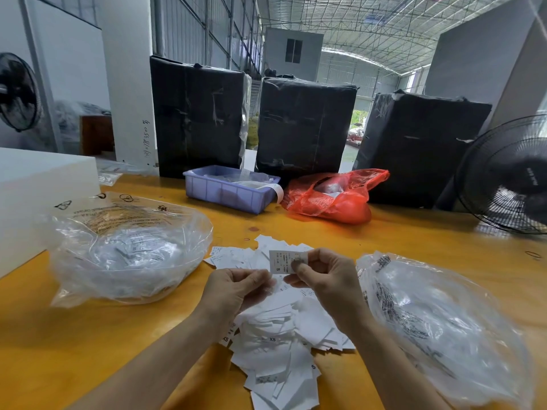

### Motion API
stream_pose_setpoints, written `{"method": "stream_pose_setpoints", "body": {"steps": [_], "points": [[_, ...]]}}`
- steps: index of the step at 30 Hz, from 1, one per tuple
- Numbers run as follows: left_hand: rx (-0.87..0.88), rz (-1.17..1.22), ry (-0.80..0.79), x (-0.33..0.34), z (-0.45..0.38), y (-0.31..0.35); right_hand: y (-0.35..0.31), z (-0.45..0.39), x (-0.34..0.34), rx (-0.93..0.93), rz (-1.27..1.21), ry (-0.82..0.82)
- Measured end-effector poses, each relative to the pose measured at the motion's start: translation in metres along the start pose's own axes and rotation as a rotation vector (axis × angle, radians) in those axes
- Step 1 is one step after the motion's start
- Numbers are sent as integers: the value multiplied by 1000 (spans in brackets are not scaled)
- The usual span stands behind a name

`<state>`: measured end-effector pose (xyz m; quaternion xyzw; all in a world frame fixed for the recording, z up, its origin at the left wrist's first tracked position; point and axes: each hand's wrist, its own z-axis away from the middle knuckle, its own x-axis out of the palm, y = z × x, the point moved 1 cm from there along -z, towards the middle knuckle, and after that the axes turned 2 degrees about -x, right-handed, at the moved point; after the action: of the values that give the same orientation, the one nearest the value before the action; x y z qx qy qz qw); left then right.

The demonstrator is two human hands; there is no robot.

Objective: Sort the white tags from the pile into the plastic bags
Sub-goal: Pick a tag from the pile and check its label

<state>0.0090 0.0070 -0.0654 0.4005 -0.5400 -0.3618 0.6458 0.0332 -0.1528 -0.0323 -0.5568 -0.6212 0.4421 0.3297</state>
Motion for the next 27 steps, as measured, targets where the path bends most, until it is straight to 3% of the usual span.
{"method": "stream_pose_setpoints", "body": {"steps": [27], "points": [[7,-58,-88,3,5,1,7,-1,-2,-66,132,29]]}}
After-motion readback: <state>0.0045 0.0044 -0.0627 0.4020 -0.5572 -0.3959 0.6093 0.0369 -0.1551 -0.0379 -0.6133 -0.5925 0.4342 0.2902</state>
